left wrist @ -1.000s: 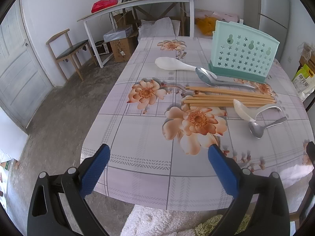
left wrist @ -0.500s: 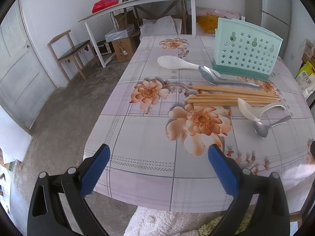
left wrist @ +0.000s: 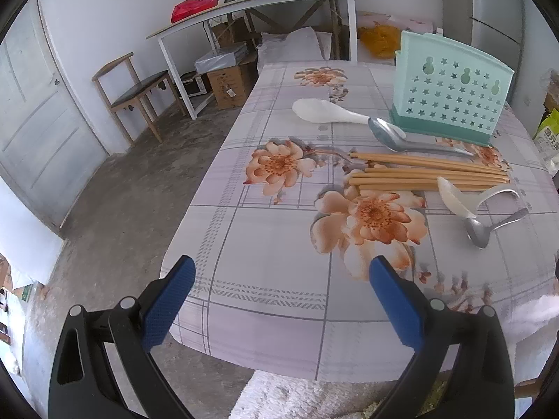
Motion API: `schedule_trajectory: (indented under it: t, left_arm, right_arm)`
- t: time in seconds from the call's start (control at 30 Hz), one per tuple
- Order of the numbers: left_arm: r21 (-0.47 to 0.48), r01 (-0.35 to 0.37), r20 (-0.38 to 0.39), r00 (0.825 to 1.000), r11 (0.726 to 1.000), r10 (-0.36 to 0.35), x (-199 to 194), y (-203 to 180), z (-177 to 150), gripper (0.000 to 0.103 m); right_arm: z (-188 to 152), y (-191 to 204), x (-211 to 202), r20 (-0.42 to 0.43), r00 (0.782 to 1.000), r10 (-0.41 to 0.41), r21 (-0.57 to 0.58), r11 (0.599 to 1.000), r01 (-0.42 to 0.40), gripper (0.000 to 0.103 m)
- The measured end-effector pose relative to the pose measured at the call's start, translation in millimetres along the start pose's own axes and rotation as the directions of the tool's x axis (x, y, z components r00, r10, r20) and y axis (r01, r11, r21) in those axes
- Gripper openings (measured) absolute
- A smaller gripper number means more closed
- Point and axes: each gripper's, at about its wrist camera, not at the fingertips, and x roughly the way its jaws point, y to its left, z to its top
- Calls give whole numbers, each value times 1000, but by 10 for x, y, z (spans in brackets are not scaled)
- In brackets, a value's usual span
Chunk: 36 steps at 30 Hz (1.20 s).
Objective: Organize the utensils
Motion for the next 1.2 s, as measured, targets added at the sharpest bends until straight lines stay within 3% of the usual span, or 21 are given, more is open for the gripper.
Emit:
schedule_trajectory:
  t: [0.33, 0.43, 0.47, 0.53, 0.6, 0.7, 0.83, 1.0, 1.07, 1.2]
  left_arm:
    - [8, -2, -10, 1000, 1000, 2, 82, -9, -2, 98]
    - [6, 84, 7, 996, 996, -84, 95, -3, 13, 98]
    - [6, 144, 16, 989, 989, -145, 99, -3, 25, 98]
    - [3, 244, 36, 969, 970, -244, 97, -5, 44, 98]
    - [-17, 373, 69, 926, 928, -371, 85, -1, 66, 98]
    - [-50, 481, 102, 874, 875, -475, 105, -59, 122, 98]
    - [-58, 540, 52, 842, 840, -537, 231, -218, 220, 97]
    - [-13, 639, 38, 769, 769, -638, 248, -421, 237, 97]
    - [-3, 671, 11, 742, 742, -670, 269, -512, 241, 89]
    - [-19, 706, -69, 705, 708, -706, 399, -692, 246, 70]
  right_arm:
    - [-1, 34, 51, -8, 1000, 11, -5, 1000, -11, 95]
    - [7, 44, 43, 15, 1000, 7, -11, 1000, -7, 95]
    - [9, 47, 42, 23, 1000, 2, -14, 1000, -2, 95]
    - [5, 44, 40, 46, 999, -10, -20, 1000, 11, 95]
    - [6, 32, 53, 60, 998, -18, -25, 999, 20, 95]
    - [-11, -6, 91, 72, 997, 15, -29, 1000, -13, 95]
    - [-35, -64, 161, 61, 997, 48, -4, 999, -47, 95]
    - [-59, -51, 222, 38, 998, 58, -4, 998, -58, 95]
    - [-68, -54, 255, 27, 998, 61, 0, 998, -61, 95]
    - [-85, -108, 307, 12, 998, 66, 22, 998, -67, 95]
